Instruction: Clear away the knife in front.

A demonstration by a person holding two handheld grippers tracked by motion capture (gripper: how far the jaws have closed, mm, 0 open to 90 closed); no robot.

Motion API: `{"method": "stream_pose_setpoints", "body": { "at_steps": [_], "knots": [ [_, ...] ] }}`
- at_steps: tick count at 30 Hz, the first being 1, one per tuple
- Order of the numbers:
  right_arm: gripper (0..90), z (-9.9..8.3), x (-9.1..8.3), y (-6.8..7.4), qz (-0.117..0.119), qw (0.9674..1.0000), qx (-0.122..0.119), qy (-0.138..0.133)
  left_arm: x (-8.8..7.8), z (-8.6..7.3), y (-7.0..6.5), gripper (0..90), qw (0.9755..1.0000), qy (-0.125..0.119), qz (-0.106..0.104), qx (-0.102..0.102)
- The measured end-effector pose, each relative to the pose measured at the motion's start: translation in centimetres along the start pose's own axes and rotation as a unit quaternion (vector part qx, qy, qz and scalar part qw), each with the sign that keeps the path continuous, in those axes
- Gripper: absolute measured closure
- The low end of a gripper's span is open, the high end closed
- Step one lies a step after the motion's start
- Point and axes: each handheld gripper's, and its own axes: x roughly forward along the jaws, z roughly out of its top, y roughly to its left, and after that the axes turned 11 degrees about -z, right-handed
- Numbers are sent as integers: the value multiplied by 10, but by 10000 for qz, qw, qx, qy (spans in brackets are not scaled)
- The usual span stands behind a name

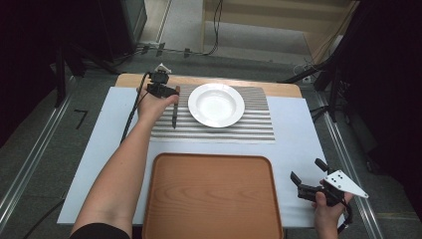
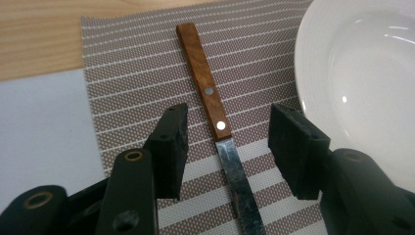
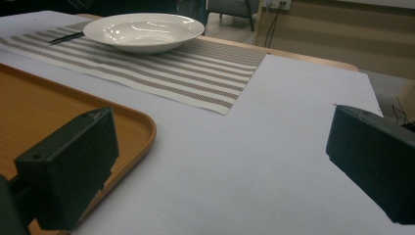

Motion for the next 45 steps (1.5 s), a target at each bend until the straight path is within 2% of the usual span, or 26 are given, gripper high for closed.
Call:
{"method": "stream_pose_setpoints", "body": {
  "at_steps": [7,10,17,18,29,31,32,37,42,45],
  "knots": [
    [0,0,0,-1,15,10000,31,-13,14,6,-1,610,9994,272,-33,-211],
    [0,0,0,-1,13,10000,42,-19,22,9,-3,630,9985,430,60,-345],
    [0,0,0,-1,1,10000,38,-25,28,10,-4,659,9970,509,310,-490],
    [0,0,0,-1,0,10000,35,-20,30,10,-3,660,9966,524,320,-551],
    [0,0,0,-1,3,10000,45,-30,43,9,-1,689,9947,636,446,-667],
    [0,0,0,-1,2,10000,42,-31,45,8,-3,701,9948,613,533,-621],
    [0,0,0,-1,2,10000,40,-34,46,8,-5,736,9946,646,658,-486],
    [0,0,0,-1,-8,10000,34,-27,46,6,-7,770,9944,662,757,-319],
    [0,0,0,-1,-12,10000,47,-28,43,4,-5,772,9956,604,593,-392],
    [0,0,0,-2,-5,10000,48,-35,39,3,-6,773,9964,574,520,-334]
  ]
}}
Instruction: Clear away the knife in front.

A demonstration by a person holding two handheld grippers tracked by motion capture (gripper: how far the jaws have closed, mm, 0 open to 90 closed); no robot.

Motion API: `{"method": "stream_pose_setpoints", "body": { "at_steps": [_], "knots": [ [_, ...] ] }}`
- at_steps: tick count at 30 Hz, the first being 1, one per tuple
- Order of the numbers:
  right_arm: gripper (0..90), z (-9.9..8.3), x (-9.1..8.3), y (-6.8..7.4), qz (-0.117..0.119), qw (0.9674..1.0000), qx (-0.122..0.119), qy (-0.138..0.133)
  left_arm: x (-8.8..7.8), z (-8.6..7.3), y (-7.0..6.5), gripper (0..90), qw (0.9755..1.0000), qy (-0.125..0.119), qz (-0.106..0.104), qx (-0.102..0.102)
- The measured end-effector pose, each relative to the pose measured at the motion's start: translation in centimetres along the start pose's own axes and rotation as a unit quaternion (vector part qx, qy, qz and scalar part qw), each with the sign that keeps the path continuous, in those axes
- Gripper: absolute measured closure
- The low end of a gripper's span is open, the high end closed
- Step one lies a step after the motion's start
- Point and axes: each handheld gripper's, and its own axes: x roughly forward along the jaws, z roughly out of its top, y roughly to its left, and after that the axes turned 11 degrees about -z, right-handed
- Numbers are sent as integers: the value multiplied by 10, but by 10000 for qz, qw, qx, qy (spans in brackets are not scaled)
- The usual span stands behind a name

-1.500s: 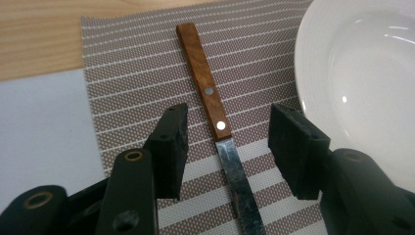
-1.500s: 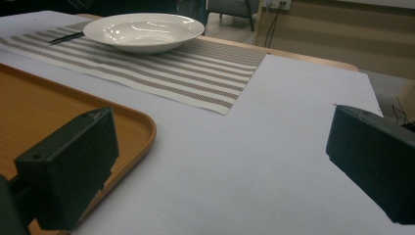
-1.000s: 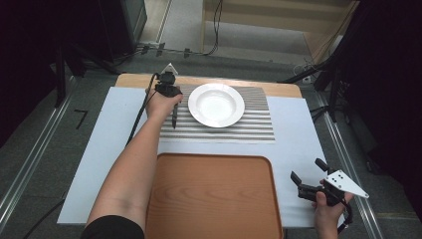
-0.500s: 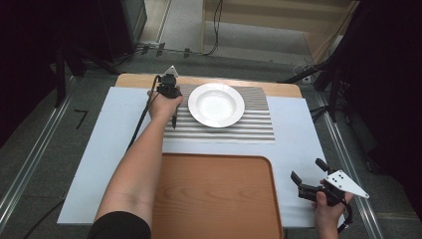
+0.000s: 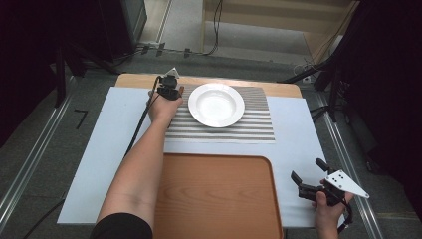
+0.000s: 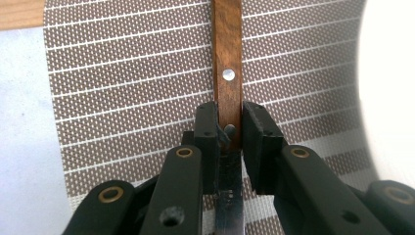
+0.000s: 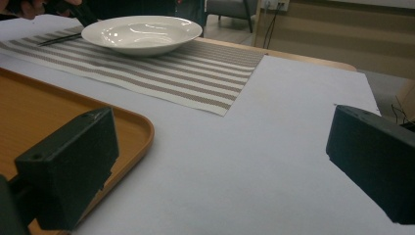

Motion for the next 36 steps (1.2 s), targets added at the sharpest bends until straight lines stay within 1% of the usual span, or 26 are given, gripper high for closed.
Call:
{"method": "stream_pose_setpoints", "body": {
  "at_steps": [1,2,6,7,8,10,12,15,16,18,20,21,22,23,24,26,27,28,30,31,33,34,35,36],
  "knots": [
    [0,0,0,0,3,10000,-1,-1,-4,0,-1,773,10000,-5,-66,41],
    [0,0,0,0,3,10000,-1,-1,-4,0,-1,773,10000,-5,-66,41],
    [0,0,0,0,4,10000,21,-1,-16,-1,-3,773,9997,-97,-166,122],
    [0,0,0,0,3,10000,21,6,-22,-2,-4,773,9995,-112,-207,212],
    [0,0,0,0,3,10000,21,6,-22,-2,-4,773,9995,-112,-207,212],
    [0,0,0,0,4,10000,23,4,-28,-4,-6,773,9991,-123,-289,293],
    [0,0,0,0,3,10000,17,8,-34,-7,-8,773,9987,-149,-303,393],
    [0,0,0,0,7,10000,17,10,-42,-13,-9,773,9979,-176,-402,472],
    [0,0,0,0,7,10000,16,11,-47,-17,-9,773,9975,-199,-447,504],
    [0,0,0,0,9,10000,19,7,-50,-19,-9,773,9974,-218,-469,505],
    [0,0,0,0,9,10000,28,-1,-56,-23,-9,773,9971,-246,-523,502],
    [0,0,0,-1,8,10000,24,6,-62,-27,-10,773,9968,-259,-543,530],
    [0,0,0,-1,8,10000,24,6,-62,-27,-10,773,9968,-259,-543,530],
    [0,0,0,0,7,10000,29,1,-67,-30,-11,773,9962,-293,-594,570],
    [0,0,0,0,7,10000,29,1,-67,-30,-11,773,9962,-293,-594,570],
    [0,0,0,0,1,10000,27,2,-73,-34,-14,773,9956,-306,-611,642],
    [0,0,0,0,4,10000,26,2,-77,-38,-16,773,9949,-355,-670,670],
    [0,0,0,0,4,10000,26,2,-77,-38,-16,773,9949,-355,-670,670],
    [0,0,0,0,-1,10000,27,4,-80,-45,-19,773,9943,-370,-677,737],
    [0,0,0,0,-8,10000,37,15,-82,-51,-21,772,9938,-372,-724,761],
    [0,0,-1,-1,-4,10000,32,8,-84,-58,-22,773,9933,-372,-761,783],
    [0,0,-1,-1,-4,10000,32,8,-84,-58,-22,773,9933,-372,-761,783],
    [0,0,-1,-1,-1,10000,41,6,-85,-64,-23,772,9929,-360,-771,829],
    [0,0,-1,-1,-1,10000,41,6,-85,-64,-23,772,9929,-360,-771,829]
  ]
}}
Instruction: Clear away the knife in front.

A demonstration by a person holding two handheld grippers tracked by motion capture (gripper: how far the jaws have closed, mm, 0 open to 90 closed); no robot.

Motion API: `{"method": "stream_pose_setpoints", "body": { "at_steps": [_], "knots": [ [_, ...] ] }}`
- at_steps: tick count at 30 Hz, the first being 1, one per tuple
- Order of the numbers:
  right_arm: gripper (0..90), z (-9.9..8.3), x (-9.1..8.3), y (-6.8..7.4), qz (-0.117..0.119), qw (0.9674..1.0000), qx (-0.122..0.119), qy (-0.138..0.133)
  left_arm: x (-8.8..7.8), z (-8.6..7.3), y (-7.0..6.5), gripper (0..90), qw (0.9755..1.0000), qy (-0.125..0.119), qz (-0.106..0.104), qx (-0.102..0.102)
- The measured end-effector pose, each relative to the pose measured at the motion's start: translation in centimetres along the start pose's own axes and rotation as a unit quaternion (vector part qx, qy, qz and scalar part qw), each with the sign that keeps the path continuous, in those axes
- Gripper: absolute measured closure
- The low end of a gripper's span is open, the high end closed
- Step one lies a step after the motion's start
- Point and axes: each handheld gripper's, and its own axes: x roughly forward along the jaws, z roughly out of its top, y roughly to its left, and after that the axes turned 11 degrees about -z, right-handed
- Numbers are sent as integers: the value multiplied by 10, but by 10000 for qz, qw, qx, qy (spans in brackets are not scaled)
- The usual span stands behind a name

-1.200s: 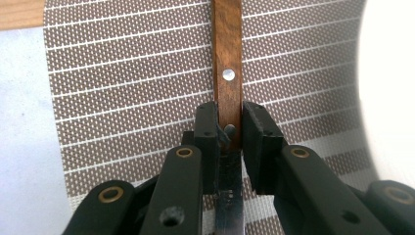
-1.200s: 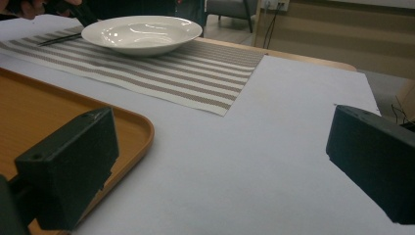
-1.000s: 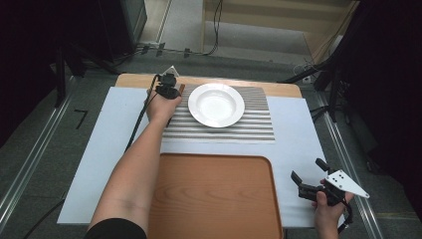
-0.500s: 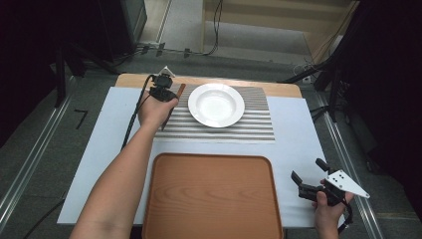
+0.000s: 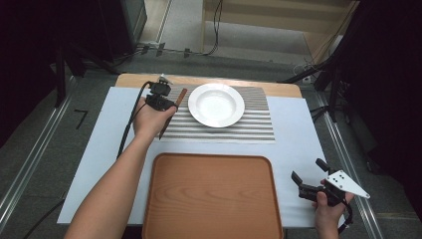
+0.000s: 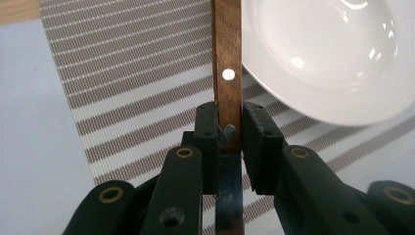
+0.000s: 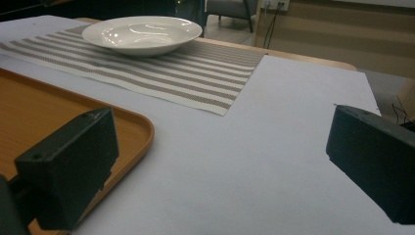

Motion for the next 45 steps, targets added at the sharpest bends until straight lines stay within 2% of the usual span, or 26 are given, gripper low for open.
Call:
{"method": "stream_pose_setpoints", "body": {
  "at_steps": [2,10,21,25,32,45],
  "knots": [
    [0,0,0,0,-3,10000,-6,9,-3,-9,-3,772,10000,-7,-10,44],
    [0,0,0,0,8,10000,-22,6,-13,-28,-10,772,9998,-12,-77,173],
    [0,0,0,1,-11,10000,-27,19,-25,-58,-23,772,9991,-108,-291,289],
    [0,0,0,2,-9,10000,-62,15,-27,-68,-32,772,9986,-46,-363,391],
    [0,0,0,2,-13,10000,-64,7,-34,-84,-45,772,9977,-84,-453,505],
    [0,0,-1,2,-8,10000,-76,8,-38,-119,-58,772,9966,-48,-593,577]
  ]
}}
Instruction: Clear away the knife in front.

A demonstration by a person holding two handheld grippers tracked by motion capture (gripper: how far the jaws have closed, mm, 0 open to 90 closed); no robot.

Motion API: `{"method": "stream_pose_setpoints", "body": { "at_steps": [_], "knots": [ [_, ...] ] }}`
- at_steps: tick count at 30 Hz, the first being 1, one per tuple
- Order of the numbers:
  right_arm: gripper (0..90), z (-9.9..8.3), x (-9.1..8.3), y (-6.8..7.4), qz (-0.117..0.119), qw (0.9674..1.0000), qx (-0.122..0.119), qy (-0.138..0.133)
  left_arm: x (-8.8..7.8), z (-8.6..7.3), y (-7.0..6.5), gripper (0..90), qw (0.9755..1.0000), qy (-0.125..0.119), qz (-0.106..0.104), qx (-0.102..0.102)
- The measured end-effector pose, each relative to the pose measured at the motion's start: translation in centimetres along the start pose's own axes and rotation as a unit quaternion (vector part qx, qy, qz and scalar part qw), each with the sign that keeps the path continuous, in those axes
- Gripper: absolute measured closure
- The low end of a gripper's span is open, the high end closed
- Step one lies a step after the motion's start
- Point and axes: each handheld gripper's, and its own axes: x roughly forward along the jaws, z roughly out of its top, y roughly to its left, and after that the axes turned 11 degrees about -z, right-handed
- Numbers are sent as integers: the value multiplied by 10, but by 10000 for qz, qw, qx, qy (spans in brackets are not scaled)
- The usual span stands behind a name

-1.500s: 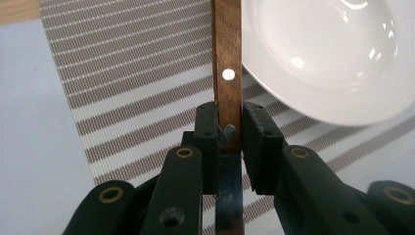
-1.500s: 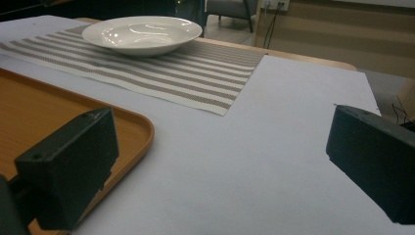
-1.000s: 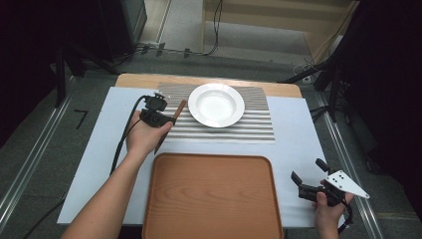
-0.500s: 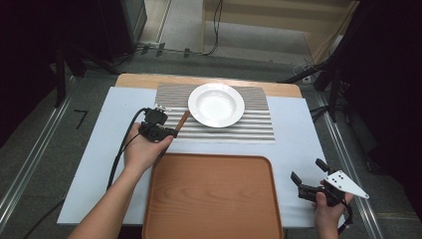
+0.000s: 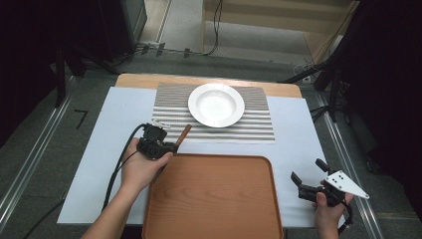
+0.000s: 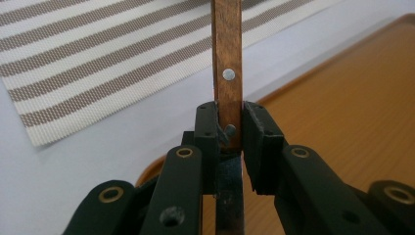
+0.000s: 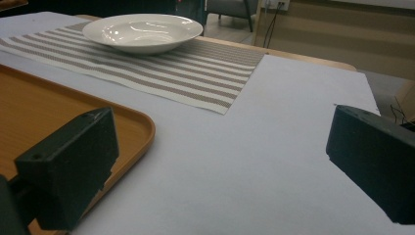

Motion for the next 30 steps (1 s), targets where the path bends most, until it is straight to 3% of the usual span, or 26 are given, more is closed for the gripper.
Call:
{"method": "stream_pose_setpoints", "body": {
  "at_steps": [14,30],
  "knots": [
    [0,0,0,0,-12,10000,-22,16,-2,-36,-9,771,9999,88,-63,-34],
    [0,0,0,1,-25,10000,-26,30,-2,-71,-17,770,9994,-5,-237,-242]
  ]
}}
